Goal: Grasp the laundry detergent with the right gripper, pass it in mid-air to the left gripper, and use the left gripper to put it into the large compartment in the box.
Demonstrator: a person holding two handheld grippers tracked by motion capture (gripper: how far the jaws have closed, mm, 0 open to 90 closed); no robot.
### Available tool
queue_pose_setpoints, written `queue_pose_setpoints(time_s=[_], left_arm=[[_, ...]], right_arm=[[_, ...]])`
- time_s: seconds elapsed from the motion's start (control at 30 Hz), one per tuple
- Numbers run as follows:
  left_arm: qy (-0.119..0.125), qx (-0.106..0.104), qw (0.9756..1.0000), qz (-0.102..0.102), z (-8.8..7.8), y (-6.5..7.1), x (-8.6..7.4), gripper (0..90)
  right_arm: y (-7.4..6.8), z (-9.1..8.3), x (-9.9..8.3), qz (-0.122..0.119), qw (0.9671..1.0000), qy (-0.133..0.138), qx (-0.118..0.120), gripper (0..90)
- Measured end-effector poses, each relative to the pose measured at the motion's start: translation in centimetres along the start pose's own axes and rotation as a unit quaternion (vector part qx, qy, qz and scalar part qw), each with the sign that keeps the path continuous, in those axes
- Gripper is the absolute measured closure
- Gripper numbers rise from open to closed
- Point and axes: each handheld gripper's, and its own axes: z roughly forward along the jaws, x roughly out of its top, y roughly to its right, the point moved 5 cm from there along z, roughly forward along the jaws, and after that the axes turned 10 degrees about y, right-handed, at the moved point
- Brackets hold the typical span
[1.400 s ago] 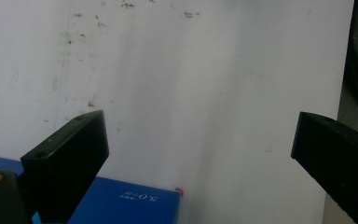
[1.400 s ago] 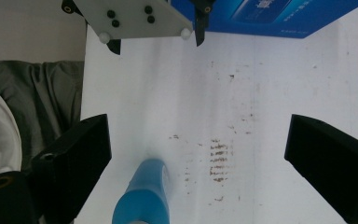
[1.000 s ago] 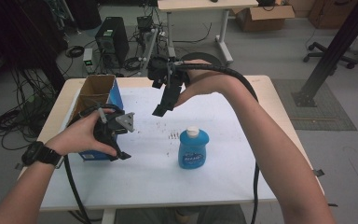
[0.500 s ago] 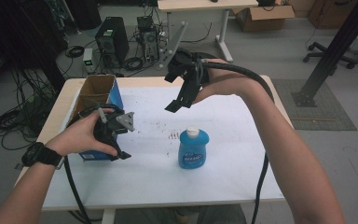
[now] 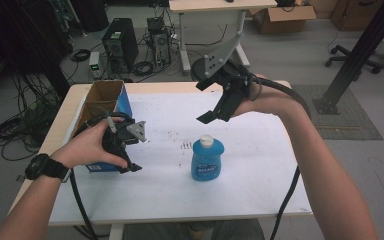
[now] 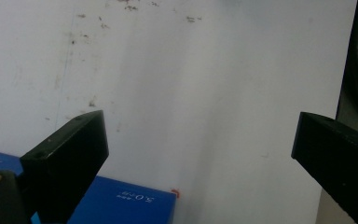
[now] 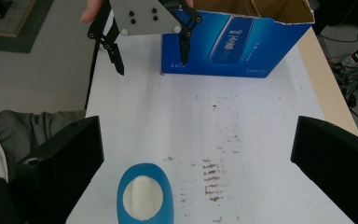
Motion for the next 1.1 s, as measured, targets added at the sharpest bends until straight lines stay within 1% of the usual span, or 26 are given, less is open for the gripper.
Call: queue_pose_setpoints(time_s=[0.07, 0.1, 0.13, 0.17, 0.2, 0.23, 0.27, 0.33, 0.37, 0.4, 0.43, 0.5, 0.53, 0.57, 0.63, 0.73, 0.77, 0.8, 0.83, 0.87, 0.97, 1.0, 1.03, 1.1], left_arm=[[-0.001, 0.0, 1.0, 0.0, 0.0, 0.0, 0.1, 4.4], [0.0, 0.0, 1.0, 0.0, 0.1, 0.0, 0.1, 4.4], [-0.002, 0.0, 1.0, 0.001, 0.1, 0.0, 0.1, 4.4], [-0.002, 0.0, 1.0, 0.001, 0.1, 0.0, 0.1, 4.3], [-0.001, -0.001, 1.0, -0.001, 0.1, -0.1, 0.1, 4.4], [-0.001, -0.001, 1.0, -0.001, 0.1, -0.1, 0.1, 4.3], [-0.001, 0.001, 1.0, -0.002, 0.1, -0.1, 0.1, 4.3], [-0.003, 0.001, 1.0, -0.002, 0.1, -0.1, 0.1, 4.3], [-0.003, 0.001, 1.0, -0.002, 0.1, -0.1, 0.1, 4.3], [-0.002, 0.002, 1.0, -0.005, 0.2, -0.1, 0.1, 4.3], [-0.002, 0.002, 1.0, -0.005, 0.2, -0.1, 0.1, 4.3], [-0.001, 0.002, 1.0, -0.007, 0.1, -0.1, 0.1, 4.3], [-0.002, 0.003, 1.0, -0.007, 0.1, -0.2, 0.1, 4.3], [-0.003, 0.002, 1.0, -0.008, 0.2, -0.2, 0.1, 4.3], [-0.006, 0.0, 0.9999, -0.008, 0.2, -0.2, 0.1, 4.4], [-0.005, 0.001, 1.0, -0.008, 0.2, -0.1, 0.2, 4.4], [-0.005, 0.001, 1.0, -0.008, 0.2, -0.1, 0.2, 4.4], [-0.005, -0.001, 0.9999, -0.009, 0.2, -0.1, 0.2, 4.4], [-0.005, -0.001, 0.9999, -0.009, 0.2, -0.1, 0.2, 4.4], [-0.004, 0.0, 1.0, -0.008, 0.2, -0.1, 0.2, 4.4], [-0.007, -0.001, 0.9999, -0.008, 0.3, -0.1, 0.2, 4.4], [-0.005, 0.0, 1.0, -0.008, 0.3, -0.1, 0.3, 4.4], [-0.005, 0.0, 1.0, -0.008, 0.3, -0.1, 0.3, 4.4], [-0.004, 0.0, 1.0, -0.007, 0.2, -0.1, 0.3, 4.3]], right_arm=[[-0.2, -0.5, -1.1, 0.006, 0.9999, 0.016, 0.001, 1.8], [-0.2, -0.5, -1.1, 0.006, 0.9999, 0.016, 0.001, 1.8], [-0.2, -0.8, -1.9, 0.012, 0.9997, 0.022, 0.0, 1.7], [-0.2, -0.8, -1.9, 0.012, 0.9997, 0.022, 0.0, 1.7], [-0.3, -1.0, -2.7, 0.015, 0.9995, 0.029, 0.0, 1.7], [-0.3, -1.0, -2.7, 0.015, 0.9995, 0.029, 0.0, 1.7], [-0.3, -1.3, -3.5, 0.021, 0.9991, 0.038, -0.001, 1.7], [-0.3, -1.5, -4.1, 0.023, 0.9987, 0.045, -0.002, 1.6], [-0.3, -1.5, -4.1, 0.023, 0.9987, 0.045, -0.002, 1.6], [-0.4, -1.6, -4.7, 0.026, 0.9983, 0.052, -0.002, 1.7], [-0.4, -1.6, -4.7, 0.026, 0.9983, 0.052, -0.002, 1.7], [-0.6, -1.6, -5.3, 0.026, 0.998, 0.057, -0.002, 1.6], [-0.8, -1.5, -5.9, 0.028, 0.9977, 0.062, 0.001, 1.6], [-0.8, -1.5, -5.9, 0.028, 0.9977, 0.062, 0.001, 1.6], [-1.1, -1.3, -6.7, 0.033, 0.9972, 0.066, 0.005, 1.6], [-1.3, -1.0, -7.8, 0.04, 0.9967, 0.071, 0.005, 1.6], [-1.3, -1.0, -7.8, 0.04, 0.9967, 0.071, 0.005, 1.6], [-1.3, -0.8, -8.4, 0.044, 0.9961, 0.076, 0.004, 1.6], [-1.3, -0.8, -8.4, 0.044, 0.9961, 0.076, 0.004, 1.6], [-1.4, -0.6, -9.0, 0.047, 0.9957, 0.08, 0.004, 1.6], [-1.5, -0.4, -9.5, 0.052, 0.9952, 0.084, 0.005, 1.5], [-1.6, -0.2, -10.0, 0.054, 0.9948, 0.086, 0.007, 1.5], [-1.6, -0.2, -10.0, 0.054, 0.9948, 0.086, 0.007, 1.5], [-1.7, 0.0, -10.6, 0.06, 0.9943, 0.089, 0.008, 1.5]])
